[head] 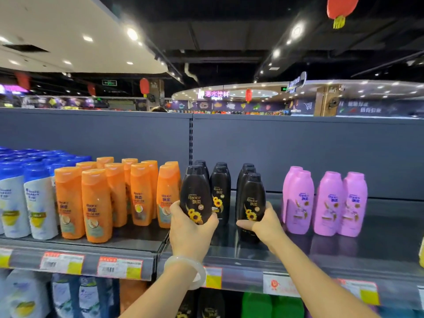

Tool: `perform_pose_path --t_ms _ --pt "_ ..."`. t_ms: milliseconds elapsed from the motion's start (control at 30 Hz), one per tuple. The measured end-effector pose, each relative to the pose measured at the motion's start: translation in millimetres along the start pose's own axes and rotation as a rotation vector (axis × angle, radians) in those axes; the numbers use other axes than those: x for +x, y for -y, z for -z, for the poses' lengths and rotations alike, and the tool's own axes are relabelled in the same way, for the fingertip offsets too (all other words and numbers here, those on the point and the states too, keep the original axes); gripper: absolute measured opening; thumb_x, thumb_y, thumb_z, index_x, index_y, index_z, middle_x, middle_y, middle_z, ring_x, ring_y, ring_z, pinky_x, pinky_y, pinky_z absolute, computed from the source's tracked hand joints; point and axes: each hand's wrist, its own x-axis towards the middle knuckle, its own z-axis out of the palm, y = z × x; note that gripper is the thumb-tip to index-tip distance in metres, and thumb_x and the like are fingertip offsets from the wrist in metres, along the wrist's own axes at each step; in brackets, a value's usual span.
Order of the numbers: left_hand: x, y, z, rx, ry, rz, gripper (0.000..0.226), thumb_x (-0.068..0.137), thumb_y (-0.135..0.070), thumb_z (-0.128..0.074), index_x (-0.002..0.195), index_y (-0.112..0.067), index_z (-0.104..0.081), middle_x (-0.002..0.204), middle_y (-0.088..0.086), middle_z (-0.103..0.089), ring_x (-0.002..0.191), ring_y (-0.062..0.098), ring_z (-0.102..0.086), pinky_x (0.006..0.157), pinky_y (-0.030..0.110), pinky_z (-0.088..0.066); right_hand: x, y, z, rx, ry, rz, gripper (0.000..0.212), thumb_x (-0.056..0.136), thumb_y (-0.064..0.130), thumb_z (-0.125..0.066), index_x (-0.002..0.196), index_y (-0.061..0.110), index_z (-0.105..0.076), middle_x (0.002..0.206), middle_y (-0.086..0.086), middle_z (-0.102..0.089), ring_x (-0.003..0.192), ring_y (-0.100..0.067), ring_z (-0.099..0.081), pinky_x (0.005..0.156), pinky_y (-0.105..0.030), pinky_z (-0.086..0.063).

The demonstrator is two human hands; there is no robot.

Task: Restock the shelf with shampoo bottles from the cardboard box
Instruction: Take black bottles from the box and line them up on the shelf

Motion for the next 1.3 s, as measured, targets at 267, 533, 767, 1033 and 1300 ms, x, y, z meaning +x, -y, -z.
perform_pose_path --t_ms 267,533,767,1033,1300 --pt "3.9 2.4 -12.4 0.017 0.0 -0.025 0.06 0.067 -0.029 -0.077 0.11 -0.025 -0.035 0.101 0.001 -0.058 0.093 0.022 -0.06 0.079 0.035 -0.052 3.9 -0.2 -4.2 -0.009 0.004 -0.006 0.067 0.07 0.008 -0.078 0.123 0.013 -0.038 0.112 -0.002 -0.055 0.1 -0.016 -0.051 0.088 -0.029 -0.041" --pt "5.6 7.8 -20.1 0.038 0.002 -0.028 0.061 0.067 -0.028 -0.078 0.111 -0.022 -0.036 0.103 0.003 -0.057 0.093 0.023 -0.059 0.085 0.04 -0.052 16.4 -3.1 -8.3 -0.173 -0.078 -0.019 0.072 0.064 0.022 -0.084 0.119 0.011 -0.038 0.118 -0.008 -0.051 0.105 -0.02 -0.053 0.09 -0.032 -0.046" --pt "14.6 -2.2 -34.8 -0.032 0.006 -0.014 0.062 0.07 -0.024 -0.077 0.115 -0.02 -0.035 0.105 0.001 -0.053 0.096 0.019 -0.056 0.085 0.031 -0.05 3.6 -5.3 10.6 -0.271 -0.165 0.028 0.08 0.054 0.04 -0.086 0.112 0.017 -0.036 0.116 -0.002 -0.044 0.108 -0.017 -0.048 0.091 -0.033 -0.046" --pt "38.7 -5.2 -63.1 0.074 -0.014 -0.01 0.07 0.074 -0.022 -0.075 0.127 -0.01 -0.031 0.125 0.009 -0.037 0.111 0.019 -0.043 0.097 0.033 -0.044 -14.9 0.8 45.1 -0.267 -0.182 0.097 0.068 0.062 0.026 -0.085 0.107 0.017 -0.035 0.112 -0.004 -0.04 0.104 -0.019 -0.044 0.083 -0.029 -0.041" --pt "32.0 21.9 -72.3 0.308 0.018 0.098 0.073 0.077 -0.031 -0.072 0.13 -0.005 -0.029 0.133 0.015 -0.036 0.124 0.031 -0.037 0.105 0.041 -0.036 -15.5 -7.6 42.9 -0.249 -0.132 0.073 0.066 0.064 0.028 -0.084 0.109 0.017 -0.037 0.112 -0.003 -0.044 0.106 -0.02 -0.048 0.08 -0.027 -0.04"
